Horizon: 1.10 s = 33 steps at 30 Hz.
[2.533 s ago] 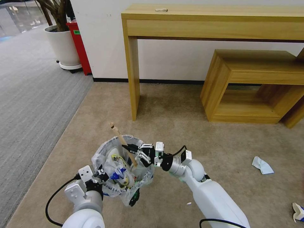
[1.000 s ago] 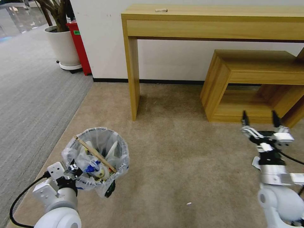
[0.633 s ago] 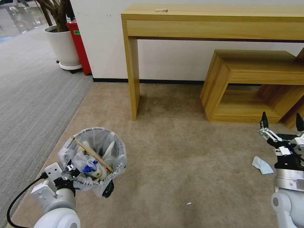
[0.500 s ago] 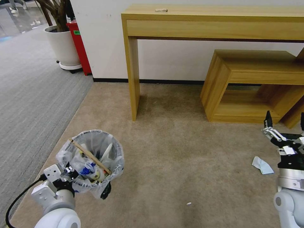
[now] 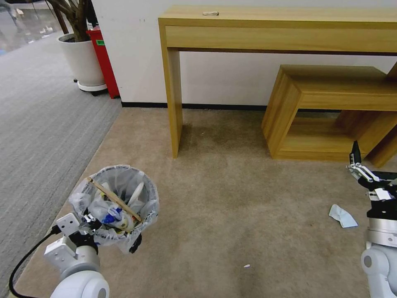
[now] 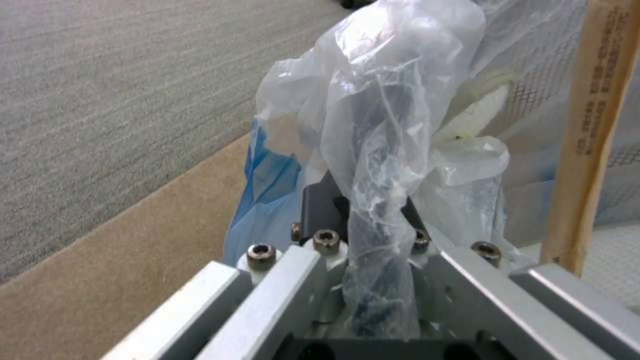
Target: Pick up the trash bin and place the garbage on the floor into it.
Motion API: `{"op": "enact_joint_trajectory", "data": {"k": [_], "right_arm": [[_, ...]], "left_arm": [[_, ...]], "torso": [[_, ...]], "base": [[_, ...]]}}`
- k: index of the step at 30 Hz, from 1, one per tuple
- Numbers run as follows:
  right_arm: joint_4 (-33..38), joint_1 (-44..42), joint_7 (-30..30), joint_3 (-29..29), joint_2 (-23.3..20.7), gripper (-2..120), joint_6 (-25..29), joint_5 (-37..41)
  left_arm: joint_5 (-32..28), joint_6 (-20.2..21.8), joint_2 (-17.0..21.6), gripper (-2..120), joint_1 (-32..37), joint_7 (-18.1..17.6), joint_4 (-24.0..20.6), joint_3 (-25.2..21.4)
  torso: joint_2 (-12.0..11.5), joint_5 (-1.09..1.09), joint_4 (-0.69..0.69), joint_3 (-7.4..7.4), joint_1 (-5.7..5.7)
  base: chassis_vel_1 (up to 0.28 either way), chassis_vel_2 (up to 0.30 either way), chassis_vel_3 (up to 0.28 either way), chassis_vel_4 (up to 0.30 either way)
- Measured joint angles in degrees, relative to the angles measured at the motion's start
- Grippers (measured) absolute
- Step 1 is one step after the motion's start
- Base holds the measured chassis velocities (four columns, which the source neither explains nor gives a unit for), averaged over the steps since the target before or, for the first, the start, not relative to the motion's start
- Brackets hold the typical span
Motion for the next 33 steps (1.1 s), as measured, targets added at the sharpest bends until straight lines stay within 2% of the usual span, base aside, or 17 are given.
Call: {"op": "enact_joint_trajectory", "data": {"k": [17, 33], "right_arm": [[-1.1, 0.3, 0.0, -0.5, 0.2, 100, -0.1, -0.3], [-0.9, -0.4, -0.1, -1.8, 0.9, 100, -0.2, -1.4]], "left_arm": [[-0.8, -0.6, 0.3, 0, 0.0, 0.7, 0.0, 0.1], [-0.8, -0.6, 0.5, 0, 0.3, 1.2, -1.5, 0.1]], "torso": [[0.0, 0.00, 0.00, 0.00, 0.00], [0.0, 0.00, 0.00, 0.00, 0.00]], "base": [[-0.015, -0.017, -0.019, -0.013], [-0.104, -0.100, -0.088, -0.101]]}}
